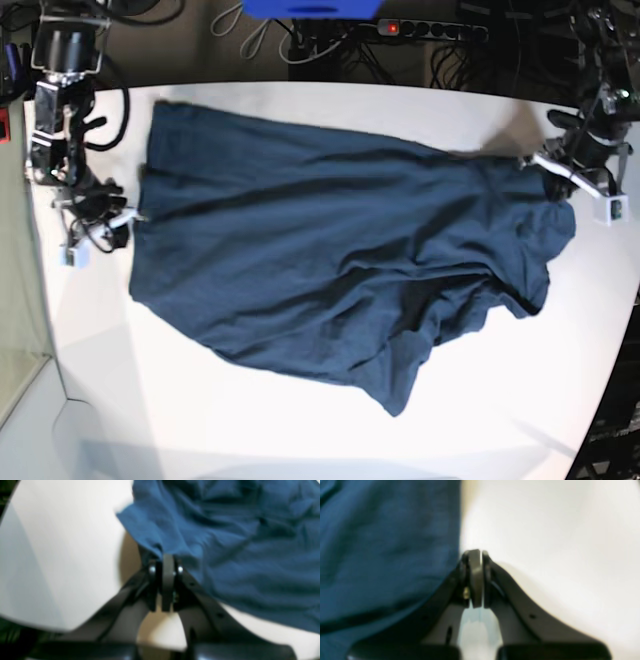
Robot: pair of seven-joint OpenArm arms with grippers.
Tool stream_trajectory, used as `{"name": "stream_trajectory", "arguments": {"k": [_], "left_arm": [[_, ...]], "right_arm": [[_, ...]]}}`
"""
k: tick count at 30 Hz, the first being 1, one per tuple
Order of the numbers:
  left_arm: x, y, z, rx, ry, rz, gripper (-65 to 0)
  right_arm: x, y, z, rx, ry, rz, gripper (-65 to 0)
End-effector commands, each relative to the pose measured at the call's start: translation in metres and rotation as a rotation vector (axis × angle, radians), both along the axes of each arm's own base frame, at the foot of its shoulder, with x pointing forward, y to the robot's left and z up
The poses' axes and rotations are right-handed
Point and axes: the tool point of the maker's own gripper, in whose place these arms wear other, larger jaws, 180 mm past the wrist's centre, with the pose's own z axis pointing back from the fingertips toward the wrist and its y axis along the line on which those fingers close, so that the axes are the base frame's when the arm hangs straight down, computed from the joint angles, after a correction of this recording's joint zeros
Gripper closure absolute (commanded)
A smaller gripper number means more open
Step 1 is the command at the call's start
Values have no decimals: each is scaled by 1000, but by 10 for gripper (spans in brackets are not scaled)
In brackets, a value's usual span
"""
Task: Layout the t-shirt on the table in an organized manner, then fold the t-shirt properly
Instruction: 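Hold opposite shirt edges with both grippers and pull them apart to flatten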
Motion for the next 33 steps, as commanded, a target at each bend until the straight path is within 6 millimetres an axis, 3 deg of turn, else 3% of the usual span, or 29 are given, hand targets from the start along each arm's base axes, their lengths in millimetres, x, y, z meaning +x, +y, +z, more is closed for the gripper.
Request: {"name": "stream_trajectory", "arguments": {"k": [1, 4, 11, 17, 22, 25, 28, 33], "left_arm": [[2, 4, 6, 21, 4, -19, -12], [1, -3, 2, 13, 47, -44, -70], [-2, -17, -2, 13, 54, -136, -314], [0, -24, 4, 29, 29, -206, -329], [50, -31, 44, 27, -135, -211, -329], [82, -33, 53, -23, -202, -153, -333], [116, -34, 32, -56, -162, -118, -333], [143, -56, -28, -64, -4, -143, -333]], "right_arm": [[12, -4, 25, -18, -85, 9, 0], [7, 4, 28, -14, -96, 19, 0], [-15, 33, 16, 20, -13, 64, 0], [-40, 61, 2, 74, 32, 77, 0], [-48, 76, -8, 98, 58, 98, 0], [-51, 80, -10, 86, 69, 125, 0], [-55, 80, -13, 86, 81, 127, 0], [-64, 80, -19, 88, 104, 127, 0]]}}
